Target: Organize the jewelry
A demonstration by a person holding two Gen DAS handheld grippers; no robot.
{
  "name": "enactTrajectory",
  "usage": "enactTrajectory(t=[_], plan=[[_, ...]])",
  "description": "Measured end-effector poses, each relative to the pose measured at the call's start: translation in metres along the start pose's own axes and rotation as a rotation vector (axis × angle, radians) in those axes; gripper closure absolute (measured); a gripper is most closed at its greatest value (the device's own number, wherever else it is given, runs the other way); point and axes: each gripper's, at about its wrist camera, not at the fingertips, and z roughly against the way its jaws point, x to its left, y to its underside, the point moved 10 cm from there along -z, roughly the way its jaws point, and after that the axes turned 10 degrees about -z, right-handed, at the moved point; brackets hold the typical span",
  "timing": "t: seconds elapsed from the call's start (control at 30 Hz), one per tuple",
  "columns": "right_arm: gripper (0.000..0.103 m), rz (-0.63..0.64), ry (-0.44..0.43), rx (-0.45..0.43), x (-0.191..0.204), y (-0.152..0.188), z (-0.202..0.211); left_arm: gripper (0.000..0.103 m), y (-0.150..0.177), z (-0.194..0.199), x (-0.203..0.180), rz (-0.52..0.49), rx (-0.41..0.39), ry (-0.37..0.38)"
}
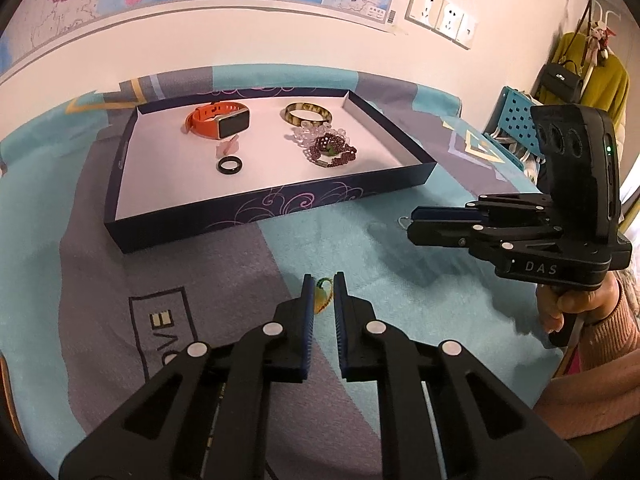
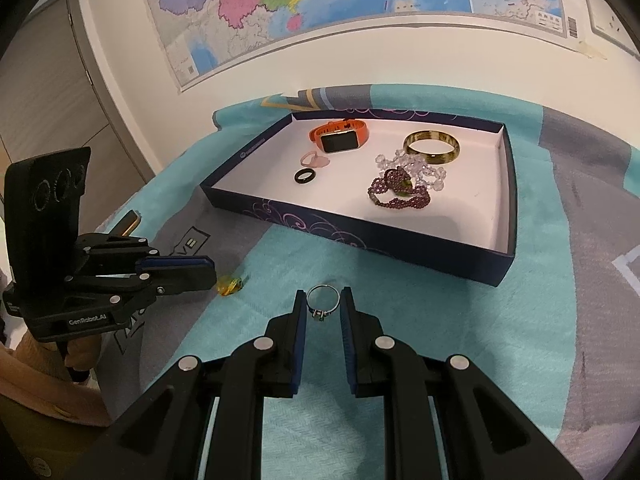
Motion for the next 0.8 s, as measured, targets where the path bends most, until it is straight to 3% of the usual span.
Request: enactTrajectory(t=[0.07, 0.13, 0.17, 0.23, 0.6, 0.8], plan=[[0.088, -0.002, 0.001, 0.0, -0.001, 0.0, 0.0, 0.092, 0.002, -0.001, 0.001, -0.002, 0.007, -0.009], [0.088, -0.003, 0.002, 0.001, -0.001, 0.0, -0.001, 0.082, 0.004, -0.002, 0.003, 0.001, 0.014, -0.022], [0.088, -0.006, 0.002, 0.002, -0.002, 0.001, -0.001, 0.07, 0.005, -0.002, 0.004, 0.0, 0.014, -0.019], [0.088, -0.006, 0.003, 0.005, -0.002, 0.002, -0.002, 0.063, 0.006, -0.001, 0.004, -0.019, 0.013, -0.035], [0.088, -0.012, 0.005, 0.01, -0.005, 0.002, -0.003, 0.067, 0.012, -0.013, -0.005, -0.059, 0.058, -0.034], [0.088, -0.012, 0.001, 0.01, -0.005, 0.002, -0.003, 0.084, 0.012, -0.018, -0.004, -0.072, 0.077, -0.061]])
